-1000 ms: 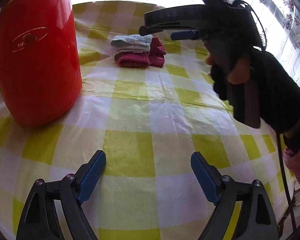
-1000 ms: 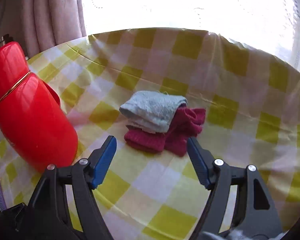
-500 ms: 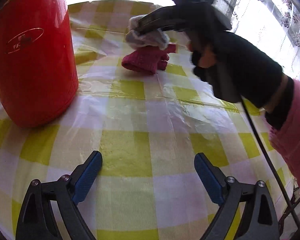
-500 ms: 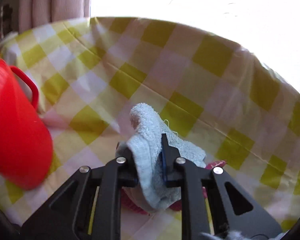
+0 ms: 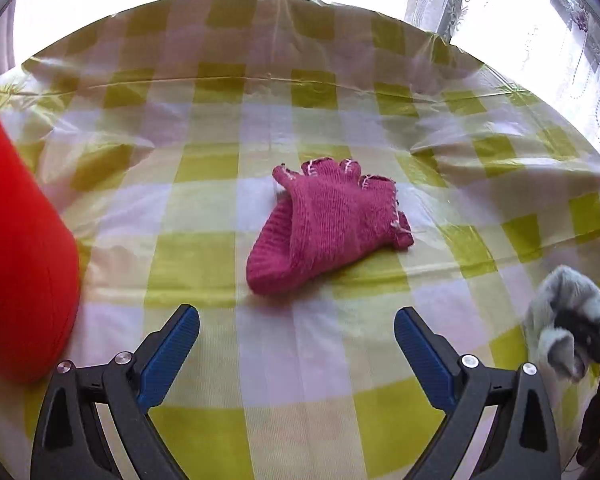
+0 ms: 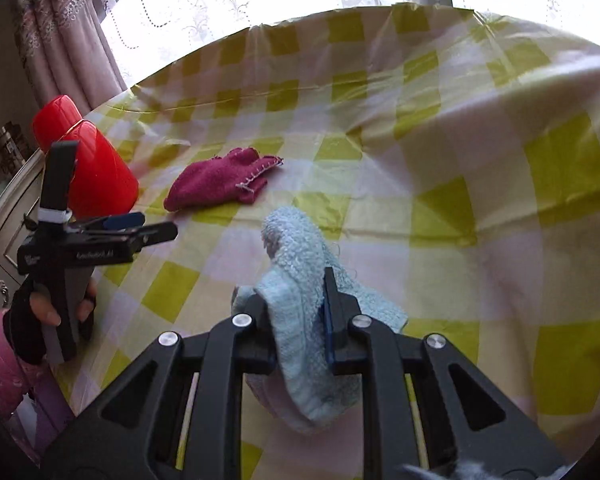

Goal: Organize soft objects
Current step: 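Grasp the pink knit glove with the left gripper and lift, then carry the pink glove with the left gripper while the right carries the blue towel into the box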

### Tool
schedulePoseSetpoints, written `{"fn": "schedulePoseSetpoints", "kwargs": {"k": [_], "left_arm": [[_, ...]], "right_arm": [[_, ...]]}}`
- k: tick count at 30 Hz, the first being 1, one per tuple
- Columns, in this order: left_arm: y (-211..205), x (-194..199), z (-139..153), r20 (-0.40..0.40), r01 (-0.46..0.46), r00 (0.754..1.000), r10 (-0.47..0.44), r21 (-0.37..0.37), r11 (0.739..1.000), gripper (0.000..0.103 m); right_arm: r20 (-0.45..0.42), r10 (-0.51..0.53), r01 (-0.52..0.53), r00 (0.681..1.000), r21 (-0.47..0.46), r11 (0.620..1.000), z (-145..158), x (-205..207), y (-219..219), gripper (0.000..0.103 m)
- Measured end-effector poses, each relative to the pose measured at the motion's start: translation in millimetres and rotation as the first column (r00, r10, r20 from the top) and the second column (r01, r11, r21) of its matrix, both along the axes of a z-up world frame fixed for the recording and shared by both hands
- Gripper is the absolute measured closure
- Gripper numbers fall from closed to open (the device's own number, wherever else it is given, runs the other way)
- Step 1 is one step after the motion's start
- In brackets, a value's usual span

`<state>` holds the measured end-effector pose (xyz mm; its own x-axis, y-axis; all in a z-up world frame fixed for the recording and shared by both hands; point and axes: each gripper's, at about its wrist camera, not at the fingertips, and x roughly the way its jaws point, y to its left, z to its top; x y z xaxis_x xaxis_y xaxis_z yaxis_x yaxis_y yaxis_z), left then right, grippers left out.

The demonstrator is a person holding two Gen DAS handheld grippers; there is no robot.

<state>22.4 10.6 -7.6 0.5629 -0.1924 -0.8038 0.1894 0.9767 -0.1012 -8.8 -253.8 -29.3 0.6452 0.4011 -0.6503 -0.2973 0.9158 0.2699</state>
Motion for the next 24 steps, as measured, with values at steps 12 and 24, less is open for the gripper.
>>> {"fn": "schedulePoseSetpoints", "kwargs": {"k": [12, 24], "left_arm": [[-49.3, 9.7, -2.5, 0.073, 0.094, 0.992, -0.102, 0.096, 0.991, 0.076], [-5.5, -115.0, 6.9, 0.089, -0.035, 0.995, 0.034, 0.003, 0.999, 0.076]], "right_arm": [[0.021, -0.049, 0.047, 0.999, 0.084, 0.995, -12.8, -17.6, 2.7, 0.083], [0.005, -0.1, 0.098, 0.995, 0.131, 0.987, -15.8, -14.2, -6.0, 0.083]]}}
